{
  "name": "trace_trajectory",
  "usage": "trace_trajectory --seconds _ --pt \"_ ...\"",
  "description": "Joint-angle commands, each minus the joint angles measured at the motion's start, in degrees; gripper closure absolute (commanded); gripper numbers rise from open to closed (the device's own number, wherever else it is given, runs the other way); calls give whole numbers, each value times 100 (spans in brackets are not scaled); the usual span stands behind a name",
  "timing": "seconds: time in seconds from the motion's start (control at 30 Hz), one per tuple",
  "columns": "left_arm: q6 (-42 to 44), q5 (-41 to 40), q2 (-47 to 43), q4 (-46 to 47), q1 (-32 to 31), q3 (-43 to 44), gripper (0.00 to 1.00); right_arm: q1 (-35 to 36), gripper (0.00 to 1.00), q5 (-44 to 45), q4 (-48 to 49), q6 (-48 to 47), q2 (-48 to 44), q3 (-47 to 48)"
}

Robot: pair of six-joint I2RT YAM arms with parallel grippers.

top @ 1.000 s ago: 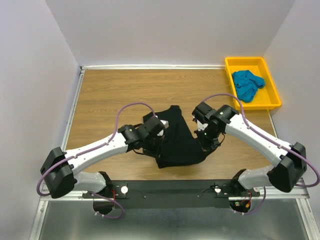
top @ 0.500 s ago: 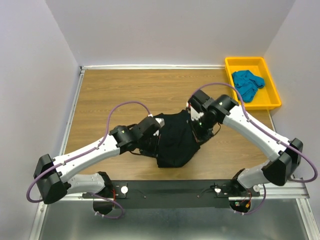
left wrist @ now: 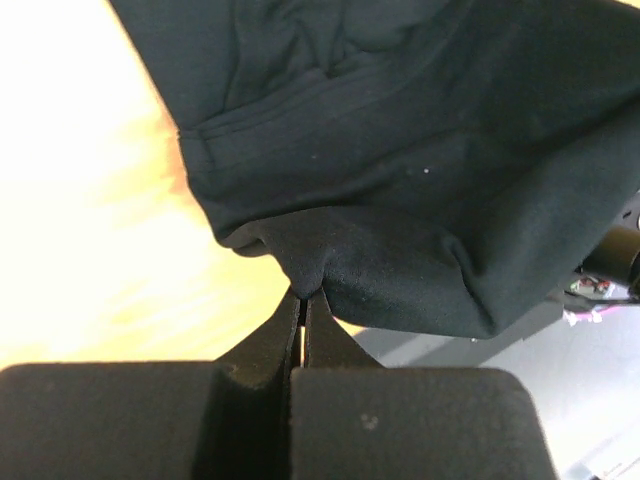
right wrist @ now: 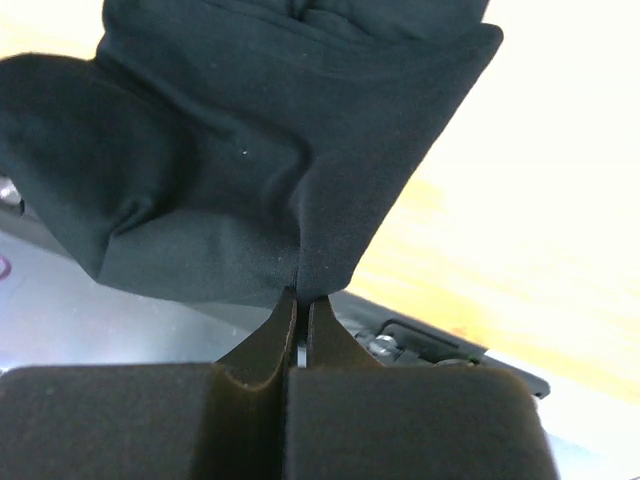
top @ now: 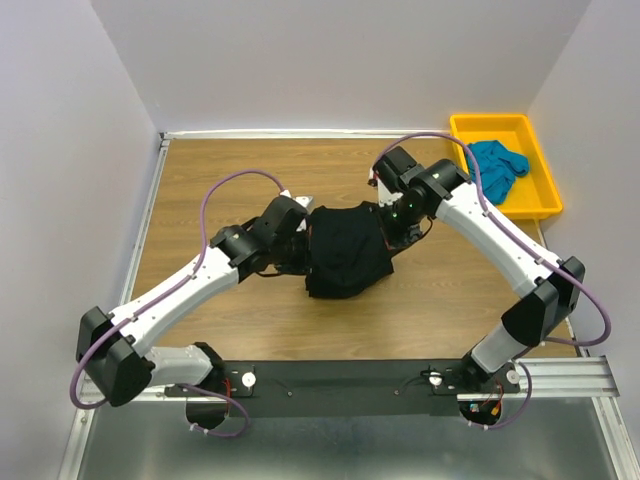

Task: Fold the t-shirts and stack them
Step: Fold the tshirt

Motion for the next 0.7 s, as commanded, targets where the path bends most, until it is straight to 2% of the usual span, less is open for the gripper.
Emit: trace_trajectory --seconds 0.0,0.23,0.67 --pt "339 -161 308 428 106 323 100 -303 100 237 66 -356 155 334" --pt "533 -144 765 543 299 850 100 -761 99 -88 294 -497 436 826" --pt "717 -337 967 939 747 1000 100 -1025 100 -70 804 -488 779 1336"
